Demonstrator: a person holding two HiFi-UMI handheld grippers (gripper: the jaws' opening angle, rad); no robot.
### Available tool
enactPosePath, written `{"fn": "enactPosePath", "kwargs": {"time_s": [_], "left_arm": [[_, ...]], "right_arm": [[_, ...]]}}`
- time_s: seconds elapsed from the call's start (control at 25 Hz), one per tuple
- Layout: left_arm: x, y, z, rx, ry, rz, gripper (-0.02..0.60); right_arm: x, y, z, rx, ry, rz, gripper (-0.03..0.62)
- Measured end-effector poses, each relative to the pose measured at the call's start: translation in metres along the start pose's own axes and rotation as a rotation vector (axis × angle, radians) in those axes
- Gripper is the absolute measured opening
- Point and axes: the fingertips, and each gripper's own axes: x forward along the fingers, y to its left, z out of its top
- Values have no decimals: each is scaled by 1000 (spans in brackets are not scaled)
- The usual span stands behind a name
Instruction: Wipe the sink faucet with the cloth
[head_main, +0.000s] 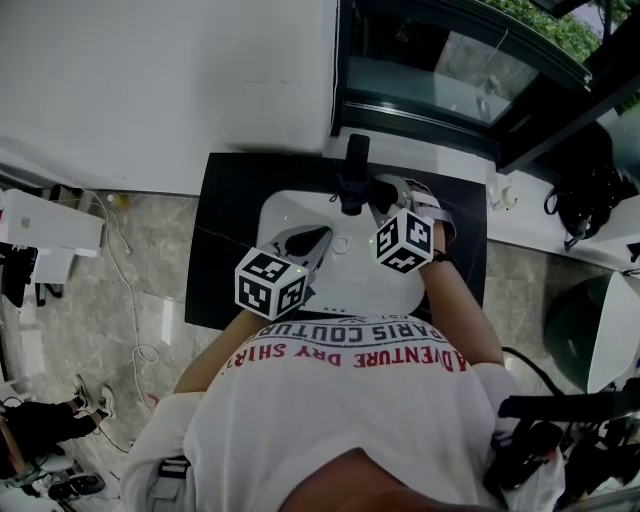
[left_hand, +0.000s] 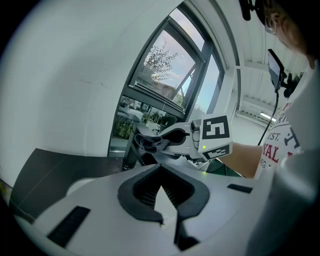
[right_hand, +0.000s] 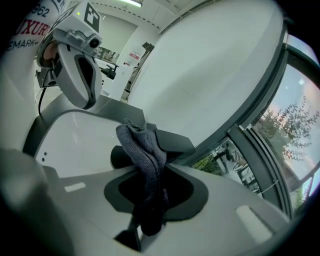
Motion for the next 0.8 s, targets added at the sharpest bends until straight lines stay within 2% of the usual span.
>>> {"fn": "enactPosePath", "kwargs": {"time_s": [0.16,0.32,0.4,0.6,0.68,0.8], "left_arm": [[1,-1,2,5,1,-1,2],[1,-1,2,9,1,3,2],[2,-1,1,7,2,3,0],[8,0,1,-15,-4,15,2],[10,1,-1,-21,-1,25,0],[15,-1,-2,-23,9,24,1]], "right_arm": [[-2,4,-2,48,-24,9,80],[-18,17,-8,206,-132,29,78],[-28,21,-16,355,-223,46,78],[-38,24,-22,878,-508,177,78],[-36,25,-23,998,-577,192,78],[-33,29,-22,1059,-624,188,78]]}}
